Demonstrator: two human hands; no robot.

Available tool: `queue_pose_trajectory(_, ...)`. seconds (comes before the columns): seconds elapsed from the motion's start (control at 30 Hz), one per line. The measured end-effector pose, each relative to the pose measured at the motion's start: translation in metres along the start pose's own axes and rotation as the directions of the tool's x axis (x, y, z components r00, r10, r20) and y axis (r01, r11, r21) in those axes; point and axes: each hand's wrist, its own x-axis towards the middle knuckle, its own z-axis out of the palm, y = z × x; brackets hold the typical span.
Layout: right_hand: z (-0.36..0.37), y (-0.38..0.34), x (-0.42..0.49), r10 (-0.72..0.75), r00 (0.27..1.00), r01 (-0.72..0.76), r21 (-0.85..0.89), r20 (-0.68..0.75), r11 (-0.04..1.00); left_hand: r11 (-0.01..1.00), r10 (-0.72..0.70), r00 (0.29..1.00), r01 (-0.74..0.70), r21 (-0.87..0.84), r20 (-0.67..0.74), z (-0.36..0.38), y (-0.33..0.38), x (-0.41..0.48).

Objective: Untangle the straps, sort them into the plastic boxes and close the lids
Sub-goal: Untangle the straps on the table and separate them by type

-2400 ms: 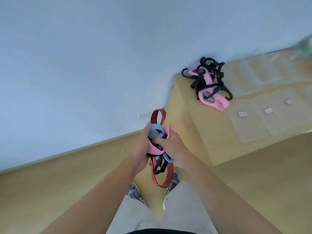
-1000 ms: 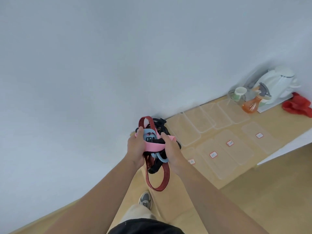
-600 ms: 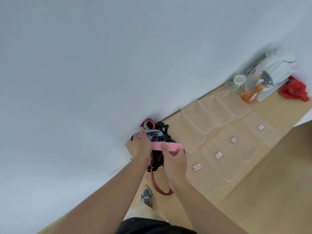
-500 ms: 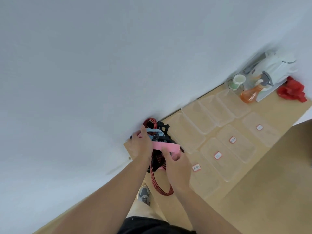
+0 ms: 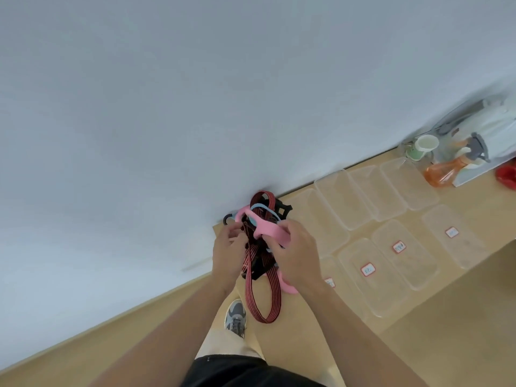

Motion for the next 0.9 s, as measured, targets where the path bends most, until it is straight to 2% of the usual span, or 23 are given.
queue_pose_trajectory(0.13, -0.013, 0.002, 0.005, 0.053, 0.999, -0.051, 0.152, -0.009, 0.987, 0.984, -0.021, 0.996, 0.004, 0.18, 0.091, -0.001, -0.01, -0.013)
queue_pose_trajectory(0.2, -0.015, 0.005, 0.006, 0.047, 0.997, -0.038, 0.141, -0.058, 0.989, 0.977, -0.051, 0.997, 0.037, 0.209, 0.064, 0.001, -0.012, -0.014)
queue_pose_trajectory(0.27, -0.013, 0.007, 0.007, 0.017, 0.993, -0.017, -0.001, -0.114, 1.0, 0.97, -0.08, 0.997, 0.072, 0.231, 0.025, 0.003, -0.014, -0.012)
queue_pose_trajectory(0.37, -0.007, 0.01, 0.002, -0.197, 0.963, 0.141, -0.277, -0.184, 0.95, 0.97, -0.093, 0.995, 0.084, 0.227, 0.028, 0.004, -0.011, -0.013)
queue_pose_trajectory(0.47, -0.003, 0.007, -0.006, -0.363, 0.922, 0.31, -0.306, -0.135, 0.9, 0.981, -0.103, 0.994, 0.094, 0.171, 0.04, 0.004, -0.003, -0.015)
queue_pose_trajectory(0.6, 0.002, 0.003, -0.013, -0.245, 0.962, 0.265, -0.194, 0.124, 0.944, 0.978, -0.188, 0.969, 0.2, -0.061, 0.162, 0.001, 0.004, -0.017)
queue_pose_trajectory(0.67, 0.004, 0.002, -0.013, -0.197, 0.965, 0.226, -0.168, 0.173, 0.96, 0.948, -0.232, 0.939, 0.277, -0.16, 0.252, -0.004, 0.009, -0.019)
queue_pose_trajectory(0.73, 0.003, 0.002, -0.012, -0.156, 0.975, 0.18, -0.155, 0.156, 0.971, 0.896, -0.27, 0.914, 0.354, -0.267, 0.303, -0.006, 0.01, -0.018)
queue_pose_trajectory(0.8, 0.003, 0.002, -0.01, -0.118, 0.986, 0.136, -0.157, 0.121, 0.978, 0.867, -0.302, 0.911, 0.385, -0.317, 0.281, -0.006, 0.006, -0.013)
queue_pose_trajectory(0.9, 0.004, -0.002, -0.01, -0.307, 0.951, 0.296, -0.212, -0.024, 0.931, 0.899, -0.28, 0.928, 0.343, -0.274, 0.245, -0.003, 0.001, -0.007)
